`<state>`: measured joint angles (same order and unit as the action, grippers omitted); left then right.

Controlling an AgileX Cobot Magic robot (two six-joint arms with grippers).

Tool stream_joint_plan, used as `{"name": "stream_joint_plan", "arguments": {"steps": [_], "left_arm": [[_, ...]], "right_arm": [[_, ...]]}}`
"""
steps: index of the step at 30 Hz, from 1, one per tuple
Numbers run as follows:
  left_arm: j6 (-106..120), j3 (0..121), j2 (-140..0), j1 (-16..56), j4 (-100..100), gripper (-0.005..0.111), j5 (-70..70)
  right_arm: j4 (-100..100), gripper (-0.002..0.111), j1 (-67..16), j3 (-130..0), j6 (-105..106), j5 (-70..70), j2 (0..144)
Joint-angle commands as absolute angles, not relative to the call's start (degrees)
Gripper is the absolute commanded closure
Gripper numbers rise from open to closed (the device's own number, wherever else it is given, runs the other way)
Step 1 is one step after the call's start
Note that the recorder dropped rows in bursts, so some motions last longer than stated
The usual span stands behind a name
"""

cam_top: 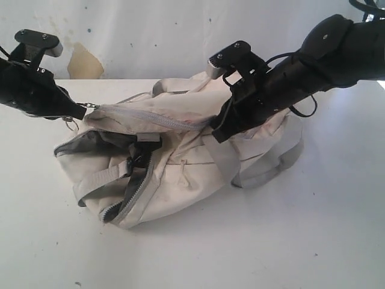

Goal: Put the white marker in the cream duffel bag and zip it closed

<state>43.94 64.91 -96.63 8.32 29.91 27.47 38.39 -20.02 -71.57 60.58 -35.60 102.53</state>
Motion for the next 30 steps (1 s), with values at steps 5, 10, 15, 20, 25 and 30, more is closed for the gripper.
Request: {"name": "stream_joint_plan", "arguments": {"steps": [5,10,15,20,25,30], "left_arm": [[42.6,65.5,-96.0,5.7,28.7,0.063,20.0],[42.6,65.5,-96.0,5.7,33.9,0.038,19.5],[42.6,65.5,-96.0,5.7,33.9,0.037,19.6],[41.7,65.5,-96.0,5.7,33.9,0.037,19.5],[36.6,65.5,-93.7,5.7,31.9,0.047,19.7],[31.0,65.5,-87.5,5.7,28.7,0.055,25.5]], "right_arm": [[39.3,0.081,-18.8,-71.3,59.1,-31.6,102.4],[45.6,0.045,-18.9,-71.3,59.1,-31.6,102.4],[45.8,0.042,-18.9,-71.3,57.7,-31.6,102.4],[45.6,0.042,-18.9,-71.3,57.2,-31.9,100.7],[44.6,0.042,-18.9,-71.3,46.4,-32.8,96.5],[38.4,0.042,-18.9,-71.3,34.9,-41.1,94.9]]}}
